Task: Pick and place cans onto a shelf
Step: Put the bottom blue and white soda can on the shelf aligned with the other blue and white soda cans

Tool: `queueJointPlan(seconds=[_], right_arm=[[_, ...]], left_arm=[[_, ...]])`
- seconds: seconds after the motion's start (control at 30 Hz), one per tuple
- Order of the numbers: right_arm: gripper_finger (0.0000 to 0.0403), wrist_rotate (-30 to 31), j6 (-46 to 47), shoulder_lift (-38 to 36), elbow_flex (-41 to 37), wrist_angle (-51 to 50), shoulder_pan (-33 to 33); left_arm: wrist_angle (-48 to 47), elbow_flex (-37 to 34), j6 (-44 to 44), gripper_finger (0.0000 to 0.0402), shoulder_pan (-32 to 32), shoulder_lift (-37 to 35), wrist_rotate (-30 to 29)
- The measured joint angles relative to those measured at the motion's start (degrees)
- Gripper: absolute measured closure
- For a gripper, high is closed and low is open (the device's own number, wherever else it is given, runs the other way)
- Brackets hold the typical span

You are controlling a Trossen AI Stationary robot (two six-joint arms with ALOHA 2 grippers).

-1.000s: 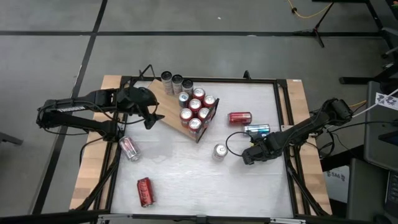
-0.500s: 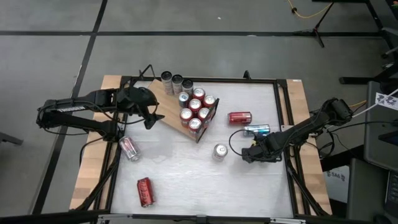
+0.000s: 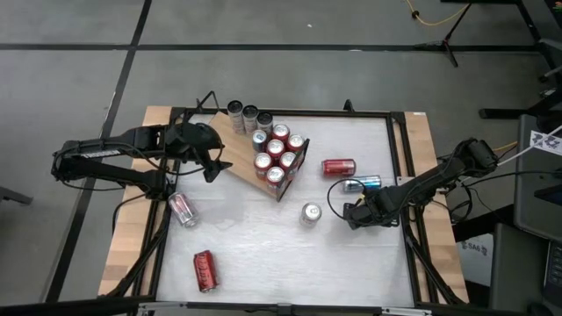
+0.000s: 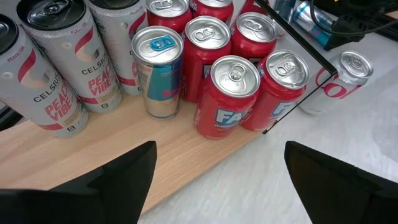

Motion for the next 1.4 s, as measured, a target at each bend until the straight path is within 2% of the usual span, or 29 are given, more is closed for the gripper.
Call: queueJointPlan(seconds=[0.17, 0.6, 0.93, 1.03, 1.27, 1.4], right_arm=[[0.0051, -0.07, 0.02, 1.20, 0.00, 0.06, 0.00], [0.0167, -3.75, -4.34, 2.68, 0.09, 0.03, -0.09], [0.0164, -15.51, -18.26, 2.68, 5.31, -3.64, -0.07], [0.0163, -21.87, -24.18, 2.68, 8.18, -6.13, -0.09], [0.0162, -44.91, -33.94, 2.68, 12.54, -6.48, -0.05], [0.0162, -56.26, -36.00, 2.68, 12.66, -6.14, -0.04]], left_arm=[[-0.09, 0.00, 0.02, 0.0056, -0.02, 0.00, 0.00], [-0.37, 0.00, 0.03, 0.0056, -0.02, 0.00, -0.37], [-0.39, -0.02, 0.02, 0.0056, 0.00, 0.00, -1.31], [-0.39, -0.02, 0.02, 0.0056, 0.00, 0.00, -1.31], [-0.39, -0.02, 0.02, 0.0056, -0.01, 0.00, -1.31], [-0.39, -0.02, 0.02, 0.0056, -0.01, 0.00, -1.31]])
